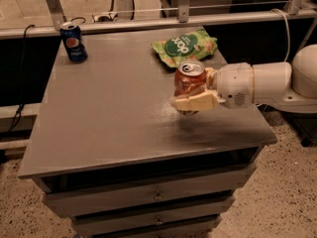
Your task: Move coke can near pepsi can
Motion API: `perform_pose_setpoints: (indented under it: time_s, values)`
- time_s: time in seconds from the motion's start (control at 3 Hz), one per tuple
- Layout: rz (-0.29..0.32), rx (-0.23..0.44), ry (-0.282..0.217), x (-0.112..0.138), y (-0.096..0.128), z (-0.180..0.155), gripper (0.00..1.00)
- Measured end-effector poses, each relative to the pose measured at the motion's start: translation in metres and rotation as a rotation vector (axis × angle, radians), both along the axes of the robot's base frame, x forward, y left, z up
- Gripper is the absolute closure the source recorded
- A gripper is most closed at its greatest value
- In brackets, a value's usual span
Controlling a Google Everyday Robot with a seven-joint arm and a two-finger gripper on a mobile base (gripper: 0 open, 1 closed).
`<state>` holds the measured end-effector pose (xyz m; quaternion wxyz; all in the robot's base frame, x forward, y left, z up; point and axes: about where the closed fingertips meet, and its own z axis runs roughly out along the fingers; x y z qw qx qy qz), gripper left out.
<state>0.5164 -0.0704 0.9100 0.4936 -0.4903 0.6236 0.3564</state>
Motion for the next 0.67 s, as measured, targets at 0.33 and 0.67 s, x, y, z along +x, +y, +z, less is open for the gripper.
perform_pose_setpoints:
  time_s: [0.33, 0.67]
  values:
    - [0.021, 0.002, -0.003, 0.004, 0.013, -0.001, 1.00]
    - [0.054, 0.022, 0.002, 0.023, 0.051, -0.012, 1.00]
